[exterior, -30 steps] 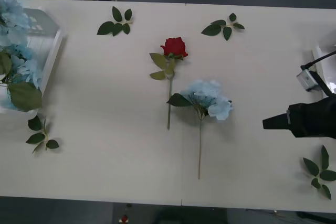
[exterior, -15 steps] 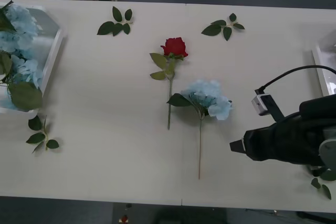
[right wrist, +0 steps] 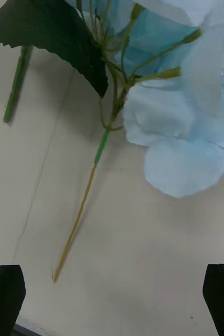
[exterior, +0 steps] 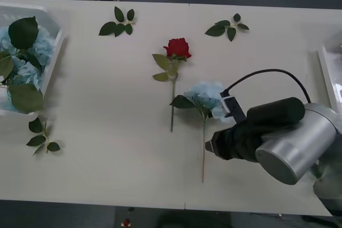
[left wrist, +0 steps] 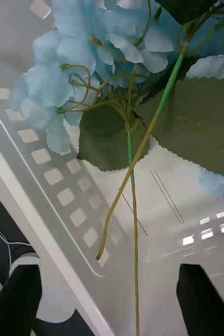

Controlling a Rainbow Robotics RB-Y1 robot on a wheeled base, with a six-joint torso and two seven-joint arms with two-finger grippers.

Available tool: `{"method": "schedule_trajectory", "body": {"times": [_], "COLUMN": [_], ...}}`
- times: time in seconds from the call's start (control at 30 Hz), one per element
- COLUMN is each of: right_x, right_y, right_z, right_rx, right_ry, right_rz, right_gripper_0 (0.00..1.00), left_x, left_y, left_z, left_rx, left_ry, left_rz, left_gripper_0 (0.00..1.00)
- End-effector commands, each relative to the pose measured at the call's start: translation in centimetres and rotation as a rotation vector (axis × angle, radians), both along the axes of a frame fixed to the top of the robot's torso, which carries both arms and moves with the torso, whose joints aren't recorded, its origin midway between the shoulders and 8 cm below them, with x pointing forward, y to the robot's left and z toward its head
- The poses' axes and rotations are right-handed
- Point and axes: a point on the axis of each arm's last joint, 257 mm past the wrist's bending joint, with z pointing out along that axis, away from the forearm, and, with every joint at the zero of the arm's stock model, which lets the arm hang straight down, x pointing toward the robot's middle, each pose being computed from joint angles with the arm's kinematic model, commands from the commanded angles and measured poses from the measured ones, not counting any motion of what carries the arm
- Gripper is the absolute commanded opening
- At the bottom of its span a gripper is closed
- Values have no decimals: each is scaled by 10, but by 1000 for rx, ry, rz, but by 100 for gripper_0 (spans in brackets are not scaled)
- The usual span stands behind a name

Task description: Put the red flowers into the right box and the blue flowers into the left box

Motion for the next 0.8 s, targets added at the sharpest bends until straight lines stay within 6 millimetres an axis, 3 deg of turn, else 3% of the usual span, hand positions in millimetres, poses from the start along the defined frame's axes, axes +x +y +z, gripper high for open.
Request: {"method": "schedule_trajectory", "body": {"times": [0.03,0.2,0.3,0.43,0.53,0.6,0.8], "right_x": [19,32,39,45,48,52,66], "right_y": [20,36,43,51,53,53,63], "right_z": [1,-10,-15,-21,-25,-27,-32], "right_rx": [55,85,101,124,129,132,166], "right_ry": [-28,-35,-38,-41,-40,-43,-65], "right_rz": [-59,-78,-91,-111,-119,-124,-133], "right_gripper_0": [100,100,100,100,100,100,100], "left_x": [14,-1,-11,-36,-44,-45,-47], "left_y": [-19,-66,-118,-205,-251,-274,-333], "left_z": [34,49,71,106,121,118,79], "left_rx": [-31,-185,-356,-666,-812,-851,-873], "left_ry": [-49,0,-13,-24,-43,-36,40], "left_rz": [-38,-148,-305,-527,-641,-689,-770], "left_gripper_0": [94,98,98,99,98,98,98]}}
